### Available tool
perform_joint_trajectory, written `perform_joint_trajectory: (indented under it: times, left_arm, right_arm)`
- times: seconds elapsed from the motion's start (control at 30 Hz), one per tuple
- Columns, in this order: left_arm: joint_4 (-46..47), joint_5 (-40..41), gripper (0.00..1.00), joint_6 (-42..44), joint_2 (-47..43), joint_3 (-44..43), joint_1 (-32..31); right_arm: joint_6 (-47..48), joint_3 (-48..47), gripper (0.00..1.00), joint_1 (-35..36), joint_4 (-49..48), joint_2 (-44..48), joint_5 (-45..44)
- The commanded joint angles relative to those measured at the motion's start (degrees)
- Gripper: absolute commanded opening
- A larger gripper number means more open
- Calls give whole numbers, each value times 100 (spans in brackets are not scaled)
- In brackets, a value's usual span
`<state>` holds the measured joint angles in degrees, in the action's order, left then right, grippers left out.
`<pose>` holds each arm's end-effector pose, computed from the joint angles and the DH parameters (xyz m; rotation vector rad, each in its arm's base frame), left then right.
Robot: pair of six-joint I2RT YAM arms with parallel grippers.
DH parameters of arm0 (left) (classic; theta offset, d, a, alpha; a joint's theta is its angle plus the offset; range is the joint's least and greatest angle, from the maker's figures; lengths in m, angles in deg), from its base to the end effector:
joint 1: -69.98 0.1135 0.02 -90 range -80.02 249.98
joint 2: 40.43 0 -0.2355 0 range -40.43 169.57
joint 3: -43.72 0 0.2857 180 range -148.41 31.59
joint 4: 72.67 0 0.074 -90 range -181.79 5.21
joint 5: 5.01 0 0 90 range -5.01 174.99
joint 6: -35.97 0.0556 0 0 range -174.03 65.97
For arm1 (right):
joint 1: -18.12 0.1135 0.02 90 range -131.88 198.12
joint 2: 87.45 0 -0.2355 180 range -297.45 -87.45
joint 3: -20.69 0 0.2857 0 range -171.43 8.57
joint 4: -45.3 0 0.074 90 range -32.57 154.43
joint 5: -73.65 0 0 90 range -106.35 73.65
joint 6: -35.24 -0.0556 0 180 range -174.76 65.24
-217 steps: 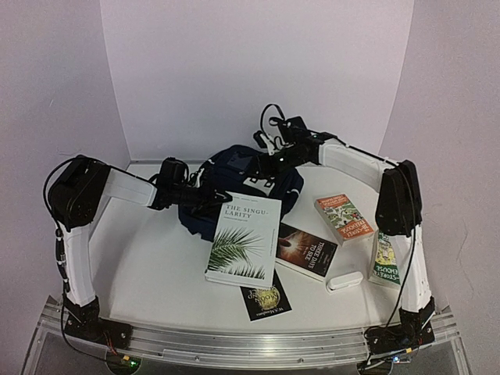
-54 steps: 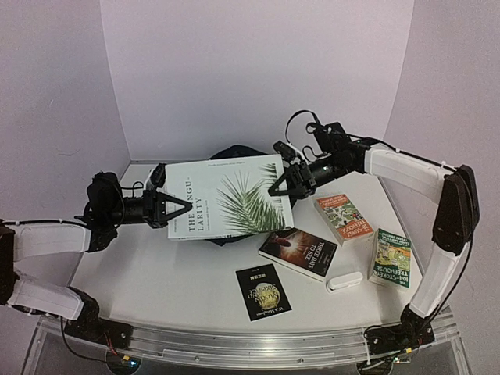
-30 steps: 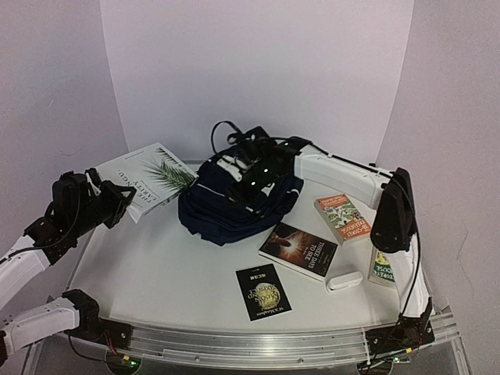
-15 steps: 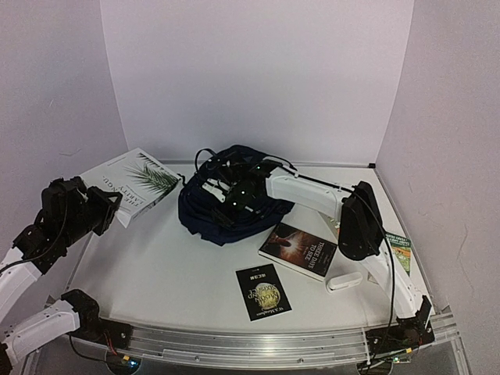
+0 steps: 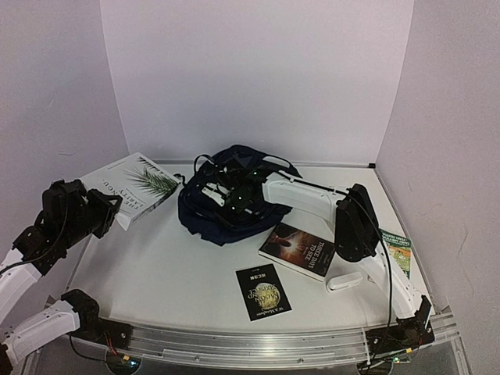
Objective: Pack the student bag
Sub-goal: Place the book in the student bag.
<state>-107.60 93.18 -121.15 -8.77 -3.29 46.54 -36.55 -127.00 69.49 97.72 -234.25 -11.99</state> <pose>0.2019 -0.0789 0.2695 -0.8456 1.8357 -0.9105 0.3608 0.4583 0.1455 -1.4525 2.0325 0.3398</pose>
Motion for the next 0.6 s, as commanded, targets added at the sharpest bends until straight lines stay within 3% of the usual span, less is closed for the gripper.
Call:
perform_joint_trajectory:
  times: [0.0,0.07,0.33,0.57]
  left_arm:
    - [48,68,3,23,-154,-25,8]
    - [-37,64,3,45,-184,-12,6]
    - [-90,-301,2,277,-183,65,8]
    - [-499,-110,2,313,-479,-26,9]
  right_arm:
    - [131,61,10,-2,-18,221,-378]
    - [151,125,0,-4,-21,409,-399]
    - [117,135,0,-3,-26,1152,-249]
    - [-15,577,0,-5,-21,1550,211]
